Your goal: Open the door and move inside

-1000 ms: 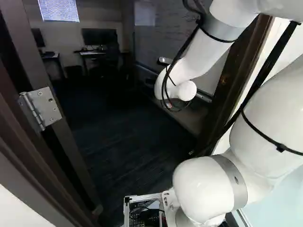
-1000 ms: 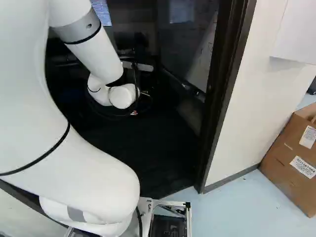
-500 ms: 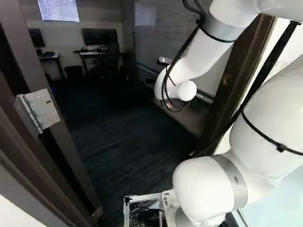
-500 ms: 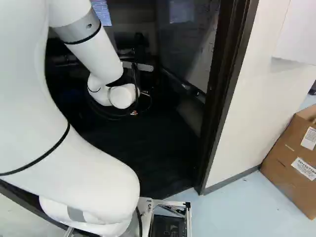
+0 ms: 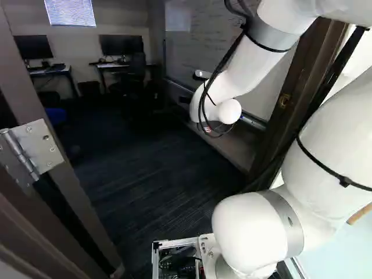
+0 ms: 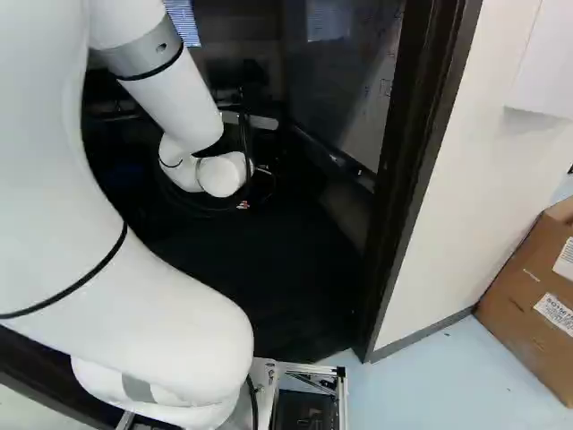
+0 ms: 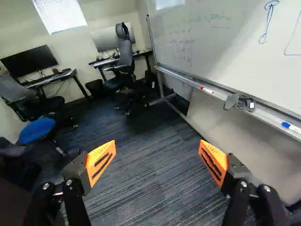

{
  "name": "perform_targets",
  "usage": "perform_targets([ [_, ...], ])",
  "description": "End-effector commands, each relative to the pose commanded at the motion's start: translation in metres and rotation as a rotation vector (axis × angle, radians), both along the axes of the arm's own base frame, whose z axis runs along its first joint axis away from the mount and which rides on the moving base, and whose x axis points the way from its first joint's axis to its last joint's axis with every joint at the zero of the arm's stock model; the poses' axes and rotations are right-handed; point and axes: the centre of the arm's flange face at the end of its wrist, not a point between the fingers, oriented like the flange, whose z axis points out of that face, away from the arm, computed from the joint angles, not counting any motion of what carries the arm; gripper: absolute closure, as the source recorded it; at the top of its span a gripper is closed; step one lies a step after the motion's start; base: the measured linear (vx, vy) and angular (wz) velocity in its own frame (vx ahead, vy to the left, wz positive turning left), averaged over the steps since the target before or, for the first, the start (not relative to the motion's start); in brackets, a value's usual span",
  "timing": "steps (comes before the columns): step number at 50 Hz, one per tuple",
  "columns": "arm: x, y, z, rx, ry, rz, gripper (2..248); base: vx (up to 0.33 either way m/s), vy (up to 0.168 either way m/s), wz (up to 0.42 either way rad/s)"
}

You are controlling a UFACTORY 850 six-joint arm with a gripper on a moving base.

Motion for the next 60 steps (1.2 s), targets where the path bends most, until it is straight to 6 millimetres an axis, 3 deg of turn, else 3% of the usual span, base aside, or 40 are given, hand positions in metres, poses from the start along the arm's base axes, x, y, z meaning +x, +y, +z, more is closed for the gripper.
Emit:
perform_targets([
  [21,0.0000,0.0000,0.0000,0.000,0.000,0.000,3,0.103,0.007,0.014],
  [60,0.0000,0.0000,0.0000,0.000,0.000,0.000,3,0.097,0.034,0.169],
])
